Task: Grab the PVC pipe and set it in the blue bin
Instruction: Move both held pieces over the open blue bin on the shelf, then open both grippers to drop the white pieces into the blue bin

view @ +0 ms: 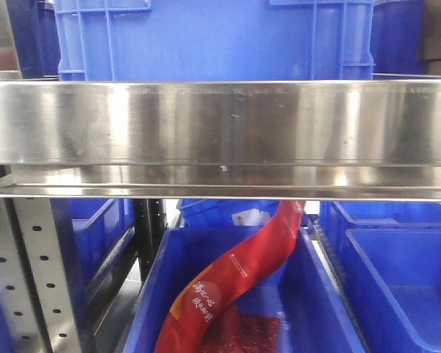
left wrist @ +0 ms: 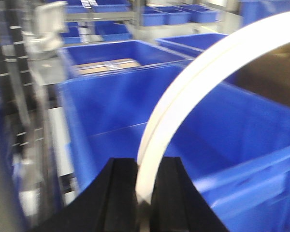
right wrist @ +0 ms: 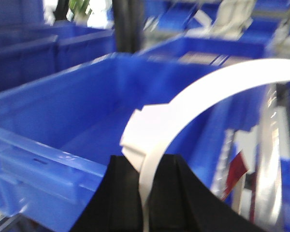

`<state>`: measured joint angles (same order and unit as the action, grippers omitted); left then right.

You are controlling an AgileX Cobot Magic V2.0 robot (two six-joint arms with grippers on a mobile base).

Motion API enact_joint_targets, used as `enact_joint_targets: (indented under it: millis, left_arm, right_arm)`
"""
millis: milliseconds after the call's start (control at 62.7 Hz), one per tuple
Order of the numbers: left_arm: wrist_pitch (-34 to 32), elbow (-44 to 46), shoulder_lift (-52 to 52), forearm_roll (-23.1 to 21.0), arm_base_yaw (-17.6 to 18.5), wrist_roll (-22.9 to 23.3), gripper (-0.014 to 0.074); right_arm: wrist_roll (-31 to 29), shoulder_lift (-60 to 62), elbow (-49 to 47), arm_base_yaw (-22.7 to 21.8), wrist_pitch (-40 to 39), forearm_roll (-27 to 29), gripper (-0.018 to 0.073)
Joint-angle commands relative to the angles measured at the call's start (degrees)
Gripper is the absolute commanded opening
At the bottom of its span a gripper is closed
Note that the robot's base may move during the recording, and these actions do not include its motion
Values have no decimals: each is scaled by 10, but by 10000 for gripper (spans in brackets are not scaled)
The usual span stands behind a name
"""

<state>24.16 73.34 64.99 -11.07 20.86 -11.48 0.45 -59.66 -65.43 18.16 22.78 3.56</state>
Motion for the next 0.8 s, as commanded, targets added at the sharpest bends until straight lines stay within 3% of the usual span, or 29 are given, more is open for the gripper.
enact_joint_targets:
  millis: [0,430,526,781]
  left_arm:
    - [34,72,46,0,12,1,-111]
    - [227,407,315,-2,10,100,-111]
    - [231,442,355,-2,8,107,-111]
    - [204,456,400,-2,8,107,-111]
  right_arm:
    - [-5,-52,-67,14,31,-4,-167]
    - [-5,-308,-407,20,276,36,-167]
    - [-5,-353,-463,20,317,37,-167]
    - [-5,-416,-504,20,313,37,-167]
